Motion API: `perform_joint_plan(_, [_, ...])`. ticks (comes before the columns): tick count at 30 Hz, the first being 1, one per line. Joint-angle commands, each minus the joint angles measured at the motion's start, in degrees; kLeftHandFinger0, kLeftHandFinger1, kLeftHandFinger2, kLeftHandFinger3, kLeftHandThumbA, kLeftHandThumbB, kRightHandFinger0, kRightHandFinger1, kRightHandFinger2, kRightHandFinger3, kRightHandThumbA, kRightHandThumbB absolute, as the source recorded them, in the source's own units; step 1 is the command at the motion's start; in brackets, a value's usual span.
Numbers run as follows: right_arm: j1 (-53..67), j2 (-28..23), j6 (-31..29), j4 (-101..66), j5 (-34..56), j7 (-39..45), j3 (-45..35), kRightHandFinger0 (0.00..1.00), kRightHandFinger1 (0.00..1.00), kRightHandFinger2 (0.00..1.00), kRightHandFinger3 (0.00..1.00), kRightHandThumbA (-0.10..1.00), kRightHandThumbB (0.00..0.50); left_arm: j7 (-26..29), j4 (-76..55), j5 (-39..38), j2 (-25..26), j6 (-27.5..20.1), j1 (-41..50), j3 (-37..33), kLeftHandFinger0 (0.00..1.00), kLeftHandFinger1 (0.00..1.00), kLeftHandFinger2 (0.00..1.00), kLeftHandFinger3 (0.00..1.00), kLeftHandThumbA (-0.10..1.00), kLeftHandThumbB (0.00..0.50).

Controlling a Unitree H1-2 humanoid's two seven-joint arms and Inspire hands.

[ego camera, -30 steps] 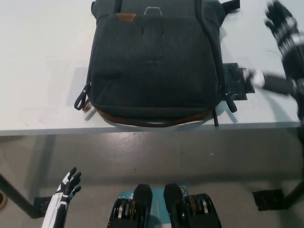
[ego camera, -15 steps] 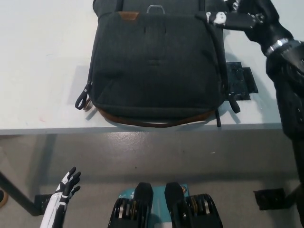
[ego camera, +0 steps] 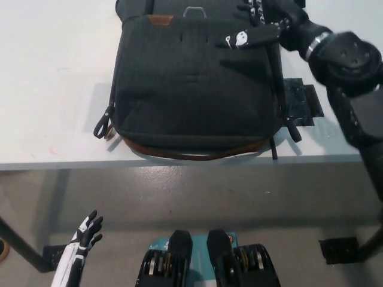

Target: A bag is kept in the middle of the table with its flap loosely closed and the robot uses its right hand to adjust it and opens it

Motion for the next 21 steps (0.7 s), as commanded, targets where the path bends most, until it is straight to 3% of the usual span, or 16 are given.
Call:
perform_joint_plan(1, [-5.5,-3.0,-1.7,1.8,-5.8,3.7,2.8,1.0,1.0,1.0,1.0,1.0,0.382,-0.3,-1.0,0.5,1.1,-2.5,-0.5,0.0,1.0,1.0,1.0,1.0,1.0,0.174])
perform_joint_plan(5, [-6.8,-4.1,-0.7,4.1,-7.3,8.1,6.1,1.0,1.0,1.0,1.0,1.0,0.356,-0.7,-1.3,-0.1,1.1,-2.4,-0.5,0.0,1.0,1.0,1.0,1.0,1.0,0.173])
perform_joint_plan(8, [-7.5,-5.3,-2.4,6.4,-10.6,10.1,9.7,1.0,1.0,1.0,1.0,1.0,0.355,-0.8,-1.4,0.0,1.2,-2.4,-0.8,-0.1,1.0,1.0,1.0,1.0,1.0,0.177])
perform_joint_plan(11, [-7.0,-5.9,-1.0,7.6,-12.4,10.4,11.6,1.0,1.0,1.0,1.0,1.0,0.383,-0.9,-1.6,0.4,1.5,-2.3,-0.9,-0.3,1.0,1.0,1.0,1.0,1.0,0.169])
perform_joint_plan(15, [-6.8,-6.4,0.4,8.4,-12.3,12.8,12.1,1.0,1.0,1.0,1.0,1.0,0.374,-1.5,-1.6,-0.1,2.0,-1.9,-1.3,-0.3,1.0,1.0,1.0,1.0,1.0,0.179])
perform_joint_plan(18, [-8.0,-6.7,0.2,10.7,-12.7,15.8,12.9,1.0,1.0,1.0,1.0,1.0,0.448,-1.3,-1.1,0.5,2.3,-2.0,-1.8,-0.3,1.0,1.0,1.0,1.0,1.0,0.2])
perform_joint_plan(19, [-8.4,-6.6,1.6,11.9,-12.1,17.1,12.6,1.0,1.0,1.0,1.0,1.0,0.483,-1.2,-1.0,0.8,2.4,-2.0,-1.8,-0.4,1.0,1.0,1.0,1.0,1.0,0.2])
perform_joint_plan(21, [-8.9,-6.1,6.0,13.0,-9.8,19.0,10.9,0.92,1.0,1.0,1.0,0.99,0.5,-1.2,-1.0,1.0,2.2,-1.9,-1.9,-0.6,1.0,1.0,1.0,1.0,1.0,0.195])
